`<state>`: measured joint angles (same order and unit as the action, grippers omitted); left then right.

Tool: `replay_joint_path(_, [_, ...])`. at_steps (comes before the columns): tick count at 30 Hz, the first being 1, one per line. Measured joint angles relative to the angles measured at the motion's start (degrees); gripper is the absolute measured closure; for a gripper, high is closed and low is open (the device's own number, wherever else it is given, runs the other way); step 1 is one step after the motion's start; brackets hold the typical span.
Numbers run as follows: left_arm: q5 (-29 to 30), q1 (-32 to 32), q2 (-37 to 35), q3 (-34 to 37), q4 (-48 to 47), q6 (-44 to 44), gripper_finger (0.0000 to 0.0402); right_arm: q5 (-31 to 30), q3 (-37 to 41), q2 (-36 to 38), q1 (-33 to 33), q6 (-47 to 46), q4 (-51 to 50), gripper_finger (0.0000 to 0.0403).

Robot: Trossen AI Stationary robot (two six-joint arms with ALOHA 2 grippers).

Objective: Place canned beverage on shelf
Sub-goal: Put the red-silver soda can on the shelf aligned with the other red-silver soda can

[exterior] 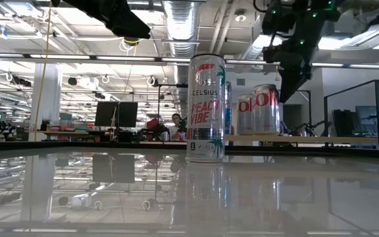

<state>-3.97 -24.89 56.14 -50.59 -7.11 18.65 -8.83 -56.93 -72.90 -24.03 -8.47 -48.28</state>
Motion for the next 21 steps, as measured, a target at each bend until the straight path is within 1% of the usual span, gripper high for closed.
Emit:
replay_joint_path(6, [0.0,0.0,0.0,0.0,0.0,0.2,0.0056,0.0,0.0,-2.2,0.4,0.4,-0.5,0.0386])
replay_joint_path(10, [0.0,0.0,0.0,0.0,0.0,0.3,0.0056,0.6,0.0,-1.2,1.8,0.1,-1.6,0.0386])
replay_joint_path(13, [0.1,0.0,0.0,0.0,0.2,0.8,0.0056,1.1,0.0,0.0,2.8,0.1,-0.1,0.0386])
replay_joint_path(17, [0.1,0.0,0.0,0.0,0.6,0.8,0.0056,1.3,0.0,0.3,2.5,0.8,2.5,0.0386])
replay_joint_path(21, [0.1,0.0,0.0,0.0,0.3,0.8,0.0056,1.7,0.0,0.3,1.3,1.1,1.9,0.0386])
